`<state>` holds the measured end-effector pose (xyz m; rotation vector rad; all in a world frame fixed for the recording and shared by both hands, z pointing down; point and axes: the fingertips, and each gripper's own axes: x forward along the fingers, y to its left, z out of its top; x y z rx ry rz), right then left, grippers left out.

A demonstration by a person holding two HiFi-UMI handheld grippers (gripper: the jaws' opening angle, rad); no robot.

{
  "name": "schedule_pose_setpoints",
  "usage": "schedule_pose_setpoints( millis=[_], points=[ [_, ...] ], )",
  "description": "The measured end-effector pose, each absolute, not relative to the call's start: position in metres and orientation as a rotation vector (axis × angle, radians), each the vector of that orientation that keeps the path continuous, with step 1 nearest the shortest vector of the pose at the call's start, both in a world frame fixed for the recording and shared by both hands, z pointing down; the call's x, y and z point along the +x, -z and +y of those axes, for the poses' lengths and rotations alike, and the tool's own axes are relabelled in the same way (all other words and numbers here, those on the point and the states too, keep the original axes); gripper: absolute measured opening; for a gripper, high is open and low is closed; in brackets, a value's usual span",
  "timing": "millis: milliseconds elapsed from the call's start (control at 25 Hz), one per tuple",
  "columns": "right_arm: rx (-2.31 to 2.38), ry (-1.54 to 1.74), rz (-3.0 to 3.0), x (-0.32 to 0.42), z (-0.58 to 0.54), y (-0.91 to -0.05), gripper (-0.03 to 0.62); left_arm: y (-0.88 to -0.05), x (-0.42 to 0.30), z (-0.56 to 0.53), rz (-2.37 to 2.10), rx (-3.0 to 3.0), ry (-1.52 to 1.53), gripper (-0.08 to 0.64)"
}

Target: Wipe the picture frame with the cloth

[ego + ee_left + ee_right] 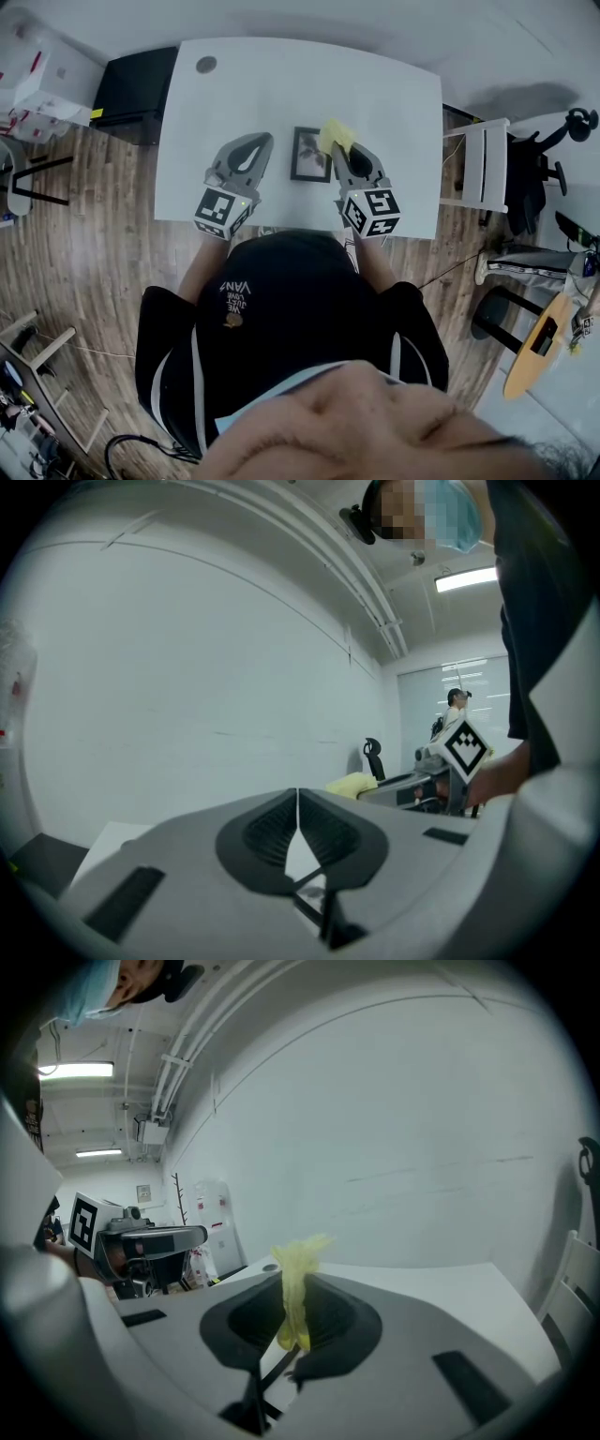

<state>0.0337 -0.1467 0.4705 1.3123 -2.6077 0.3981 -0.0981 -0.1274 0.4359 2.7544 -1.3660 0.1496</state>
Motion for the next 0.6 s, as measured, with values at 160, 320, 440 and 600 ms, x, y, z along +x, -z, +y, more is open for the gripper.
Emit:
schedule_pose_setpoints(
  millis=[160,320,440,600],
  points=[
    [1.286,-0.401,-2.610,0.030,-0.158,-0.473,0.044,-0.436,-0.095,-0.135,-1.363,2.758,-0.152,0.017],
    [1.258,-0.407,-2.611,0.027,-0.168,-0.477,0.044,-0.437,-0.092,-0.141,-1.362,2.760,-0.157,0.017],
    [1.239,-0.417,-2.610,0.025,-0.172,-0.482,0.044,-0.439,-0.090,-0.143,-1.362,2.758,-0.158,0.017],
    [1.213,-0.441,-2.604,0.020,-0.176,-0.490,0.044,-0.442,-0.089,-0.146,-1.363,2.748,-0.162,0.017]
  ],
)
